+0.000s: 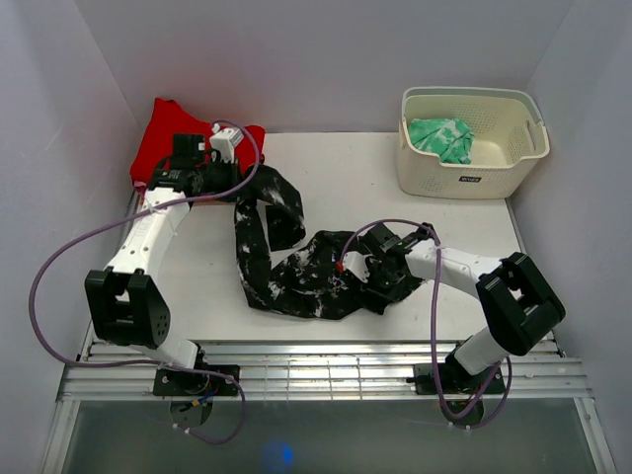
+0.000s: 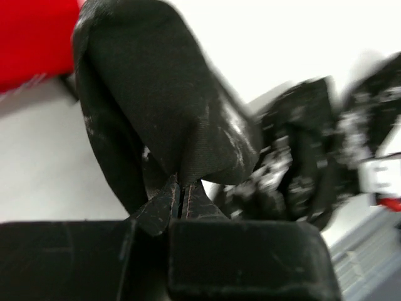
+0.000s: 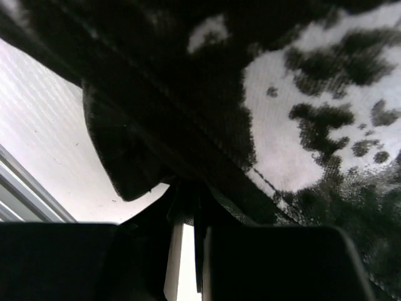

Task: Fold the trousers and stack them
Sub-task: Flatten the trousers out

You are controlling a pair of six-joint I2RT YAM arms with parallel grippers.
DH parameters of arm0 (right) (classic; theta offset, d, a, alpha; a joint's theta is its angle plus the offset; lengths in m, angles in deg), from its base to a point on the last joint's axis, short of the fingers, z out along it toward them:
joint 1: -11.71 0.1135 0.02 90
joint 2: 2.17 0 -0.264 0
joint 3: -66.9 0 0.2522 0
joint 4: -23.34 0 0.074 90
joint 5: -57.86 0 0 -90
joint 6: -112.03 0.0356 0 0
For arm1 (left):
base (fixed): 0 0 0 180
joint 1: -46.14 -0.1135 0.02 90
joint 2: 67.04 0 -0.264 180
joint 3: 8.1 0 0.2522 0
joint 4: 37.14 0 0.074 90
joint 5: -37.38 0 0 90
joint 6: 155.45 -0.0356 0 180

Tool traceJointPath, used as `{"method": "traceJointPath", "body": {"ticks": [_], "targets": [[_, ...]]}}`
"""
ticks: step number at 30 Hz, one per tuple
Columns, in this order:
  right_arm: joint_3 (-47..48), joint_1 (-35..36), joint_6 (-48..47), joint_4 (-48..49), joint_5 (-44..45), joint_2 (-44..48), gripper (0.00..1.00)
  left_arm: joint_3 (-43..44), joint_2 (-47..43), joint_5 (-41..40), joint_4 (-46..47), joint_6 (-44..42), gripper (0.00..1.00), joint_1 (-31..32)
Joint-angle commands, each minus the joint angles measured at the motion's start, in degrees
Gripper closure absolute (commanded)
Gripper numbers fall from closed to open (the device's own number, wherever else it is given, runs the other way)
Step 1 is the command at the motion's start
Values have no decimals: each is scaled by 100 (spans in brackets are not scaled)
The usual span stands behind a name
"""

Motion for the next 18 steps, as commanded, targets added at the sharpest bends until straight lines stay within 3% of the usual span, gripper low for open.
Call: {"method": "traceJointPath", "body": {"ticks": [1,4,8,10,11,14,15,18], "targets": [[-445,-28,93,184,139,-83,92,-755,-838,-1309,-302,-723,100,-203],[-507,-203,119,131,-1,92,92,-1520,-1216,-2470,-232,-1031,100,-361],[-358,-494,93,-106,-273,242,92,-1979,-1209,-2850,-529,-1444,98,-389],[-235,-660,84,-290,-397,330,92,-1997,-1138,-2711,-635,-1619,82,-389],[-165,-722,58,-395,-615,374,92,-1936,-1155,-2527,-697,-1707,66,-397],[230,-942,40,-747,-1081,549,92,-1385,-1279,-1316,-741,-2058,44,-389],[405,-995,22,-835,-1205,654,92,-1181,-1244,-964,-785,-2138,28,-362],[670,-1232,31,-1090,-1636,778,92,-381,-744,-407,-935,-2209,22,49]]}}
